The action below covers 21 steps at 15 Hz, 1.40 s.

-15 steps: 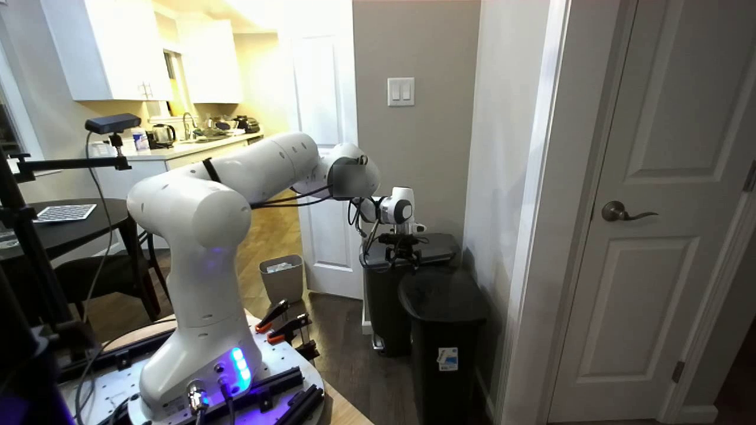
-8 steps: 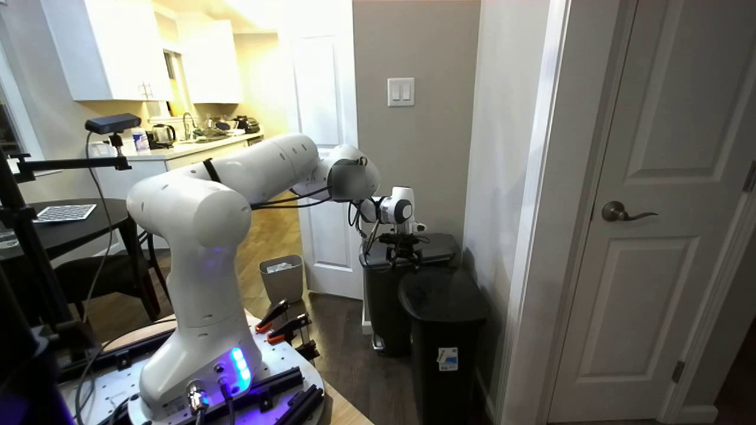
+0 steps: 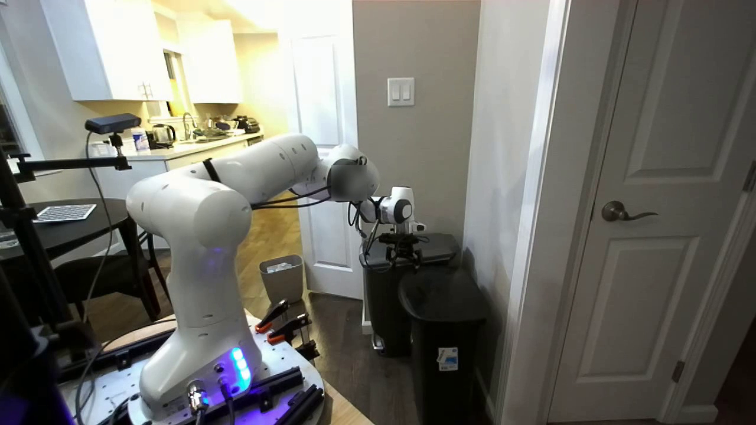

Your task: Open the black bin lid fully upwards

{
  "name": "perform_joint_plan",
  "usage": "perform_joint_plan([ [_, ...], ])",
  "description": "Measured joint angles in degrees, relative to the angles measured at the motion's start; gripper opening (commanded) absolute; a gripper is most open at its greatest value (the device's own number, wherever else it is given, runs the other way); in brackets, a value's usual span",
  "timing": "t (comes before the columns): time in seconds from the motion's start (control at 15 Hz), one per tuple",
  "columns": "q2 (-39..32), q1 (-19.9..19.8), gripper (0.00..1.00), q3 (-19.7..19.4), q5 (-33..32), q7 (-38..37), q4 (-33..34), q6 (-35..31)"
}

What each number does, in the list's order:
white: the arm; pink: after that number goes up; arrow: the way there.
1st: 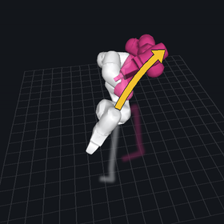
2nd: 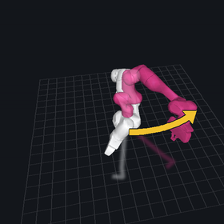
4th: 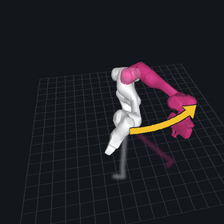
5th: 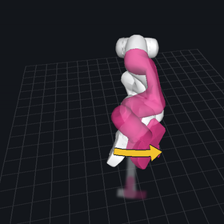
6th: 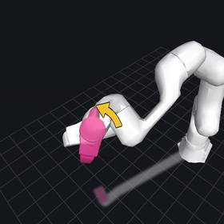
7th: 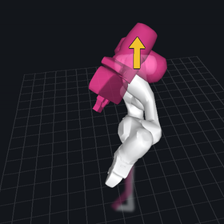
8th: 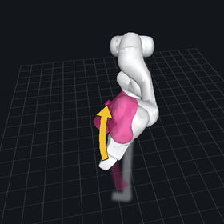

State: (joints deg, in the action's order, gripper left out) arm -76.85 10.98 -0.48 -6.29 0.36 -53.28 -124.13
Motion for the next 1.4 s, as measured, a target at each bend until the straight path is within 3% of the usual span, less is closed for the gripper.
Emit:
perform_joint_plan([
  [0.87, -2.8, 21.0, 1.00, -15.1, -12.0, -20.3, -5.3, 0.7],
  [1.4, -8.1, 31.2, 1.00, -23.1, -18.0, -29.4, -6.3, 10.0],
])
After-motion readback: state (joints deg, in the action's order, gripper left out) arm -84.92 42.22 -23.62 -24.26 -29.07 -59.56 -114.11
